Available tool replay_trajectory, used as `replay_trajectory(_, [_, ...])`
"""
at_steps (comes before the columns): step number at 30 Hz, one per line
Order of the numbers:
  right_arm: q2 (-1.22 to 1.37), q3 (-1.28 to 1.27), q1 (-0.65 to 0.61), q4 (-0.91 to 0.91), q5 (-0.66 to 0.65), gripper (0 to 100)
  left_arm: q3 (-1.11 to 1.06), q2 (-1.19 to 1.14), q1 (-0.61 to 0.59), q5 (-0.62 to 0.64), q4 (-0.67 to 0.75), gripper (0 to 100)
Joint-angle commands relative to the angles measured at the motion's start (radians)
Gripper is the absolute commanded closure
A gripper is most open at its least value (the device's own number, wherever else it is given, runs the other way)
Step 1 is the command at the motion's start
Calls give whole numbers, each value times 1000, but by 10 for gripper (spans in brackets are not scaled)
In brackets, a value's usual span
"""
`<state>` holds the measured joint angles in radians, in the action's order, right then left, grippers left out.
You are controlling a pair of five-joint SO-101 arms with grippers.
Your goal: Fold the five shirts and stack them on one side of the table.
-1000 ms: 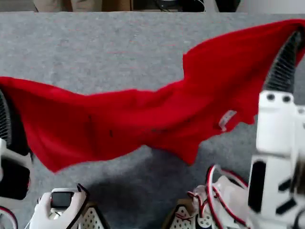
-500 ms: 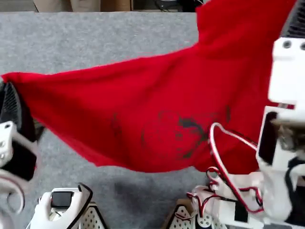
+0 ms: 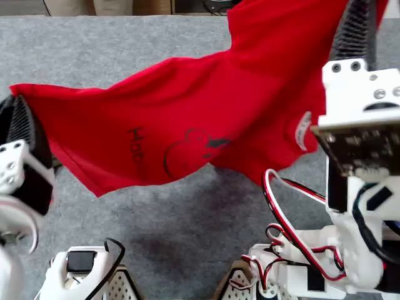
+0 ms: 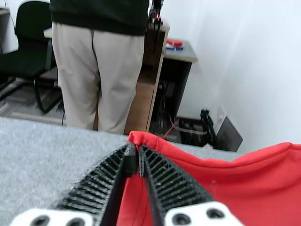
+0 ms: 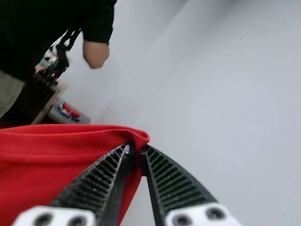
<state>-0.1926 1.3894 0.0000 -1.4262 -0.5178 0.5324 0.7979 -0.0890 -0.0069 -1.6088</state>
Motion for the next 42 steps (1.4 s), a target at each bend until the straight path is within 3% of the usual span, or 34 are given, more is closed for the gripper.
replay_trajectory(1, [18, -13, 35, -40, -6, 995, -146, 1, -6, -2, 103, 980])
replay_trajectory(9, [101, -127, 42, -91, -5, 995, -663, -1, -8, 0, 542, 980])
replay_trajectory(17, [289, -229, 41, -21, -3, 995, -1171, -8, -98, 2, 1272, 980])
replay_trajectory(20, [331, -222, 42, -6, 40, 995, -1261, 1, -123, 2, 1458, 980])
replay_trajectory(24, [312, -199, 39, -9, 46, 995, -1231, 2, -130, -3, 1418, 980])
replay_trajectory(33, [139, -176, 36, -91, 48, 994, -1008, 171, -123, 0, 959, 980])
replay_trajectory(42, [-189, -182, -51, -133, 49, 994, -890, 404, -124, 2, 758, 980])
